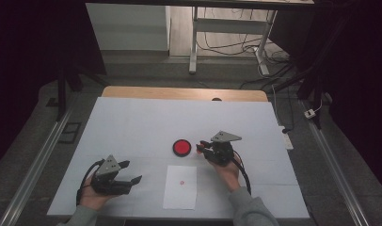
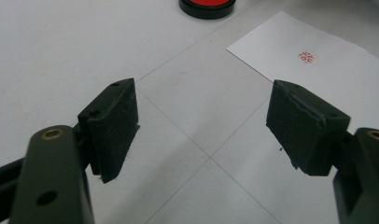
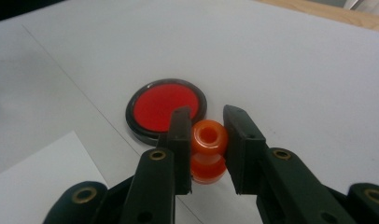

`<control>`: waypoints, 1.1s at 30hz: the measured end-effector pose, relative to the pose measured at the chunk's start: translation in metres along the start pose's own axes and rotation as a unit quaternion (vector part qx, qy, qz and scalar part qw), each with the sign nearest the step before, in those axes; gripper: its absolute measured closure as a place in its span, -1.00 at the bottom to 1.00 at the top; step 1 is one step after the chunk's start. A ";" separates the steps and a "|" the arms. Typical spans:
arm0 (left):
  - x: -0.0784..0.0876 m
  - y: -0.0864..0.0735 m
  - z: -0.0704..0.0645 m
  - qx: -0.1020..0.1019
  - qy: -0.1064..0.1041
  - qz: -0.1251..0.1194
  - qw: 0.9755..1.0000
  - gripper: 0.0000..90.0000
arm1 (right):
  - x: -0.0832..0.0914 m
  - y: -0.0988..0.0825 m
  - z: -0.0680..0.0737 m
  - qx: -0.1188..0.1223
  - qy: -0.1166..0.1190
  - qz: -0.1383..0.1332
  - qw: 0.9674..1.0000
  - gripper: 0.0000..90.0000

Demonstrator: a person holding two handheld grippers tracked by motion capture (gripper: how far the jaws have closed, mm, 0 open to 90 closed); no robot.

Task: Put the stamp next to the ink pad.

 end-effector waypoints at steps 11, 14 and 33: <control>0.000 0.000 0.000 0.001 -0.001 0.002 1.000 -0.43 | -0.010 -0.009 -0.002 0.012 -0.011 0.027 1.000 0.61; -0.001 -0.001 0.000 0.000 0.000 0.002 1.000 -0.43 | -0.012 -0.012 -0.003 0.018 -0.014 0.037 0.999 0.61; 0.000 -0.001 0.001 0.000 0.002 0.001 1.000 -0.43 | -0.014 -0.013 -0.003 0.016 -0.015 0.033 0.999 0.41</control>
Point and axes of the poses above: each handheld gripper's, and its own axes: x roughly backward along the jaws, y roughly out of its top, z roughly to its left, the point moved 8 cm from there along -x, roughly forward along the jaws, and after that the axes turned 5 degrees about y, right-handed, at the moved point
